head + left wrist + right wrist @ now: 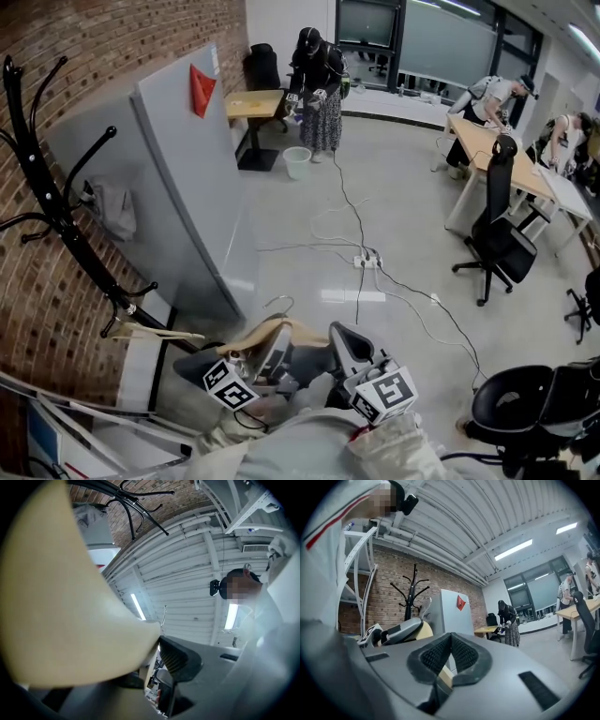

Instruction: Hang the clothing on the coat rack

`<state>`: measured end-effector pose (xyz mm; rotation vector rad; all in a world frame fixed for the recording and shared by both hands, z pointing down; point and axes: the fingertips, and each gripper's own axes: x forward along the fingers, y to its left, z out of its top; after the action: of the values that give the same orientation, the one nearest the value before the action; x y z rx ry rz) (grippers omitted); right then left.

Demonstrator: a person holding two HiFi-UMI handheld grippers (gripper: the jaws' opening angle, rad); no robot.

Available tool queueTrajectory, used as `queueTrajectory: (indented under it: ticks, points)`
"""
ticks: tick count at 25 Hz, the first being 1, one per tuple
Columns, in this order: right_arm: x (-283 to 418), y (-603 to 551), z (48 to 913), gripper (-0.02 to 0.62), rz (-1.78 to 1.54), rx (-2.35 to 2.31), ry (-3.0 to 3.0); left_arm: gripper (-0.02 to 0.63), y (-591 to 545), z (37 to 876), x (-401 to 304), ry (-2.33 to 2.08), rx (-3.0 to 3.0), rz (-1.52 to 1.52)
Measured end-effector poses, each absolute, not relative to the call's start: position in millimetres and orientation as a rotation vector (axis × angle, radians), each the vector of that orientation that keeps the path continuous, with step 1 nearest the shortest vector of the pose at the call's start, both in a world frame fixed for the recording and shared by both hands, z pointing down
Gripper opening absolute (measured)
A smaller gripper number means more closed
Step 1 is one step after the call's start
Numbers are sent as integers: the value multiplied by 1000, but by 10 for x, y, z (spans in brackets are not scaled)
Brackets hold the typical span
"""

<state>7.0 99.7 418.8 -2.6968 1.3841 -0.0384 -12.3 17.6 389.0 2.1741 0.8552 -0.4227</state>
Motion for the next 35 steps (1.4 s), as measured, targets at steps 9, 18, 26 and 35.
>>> queueTrajectory:
  ticks: [9,18,26,35]
  points:
    - [822,896,4173,21,-31,-2611,1467,101,75,3896,574,757,2226,-444]
    - [1836,1007,4153,21,-33,-2565,1530,101,197,3839,1478,691,2306,-471]
    - [2505,906,4144,21,-67,-2477,1690,101,160,3803,2037,549,2354,-537]
    - [2861,715,4271,21,-127,-2329,1902,101,60,3824,2262,359,2423,-610]
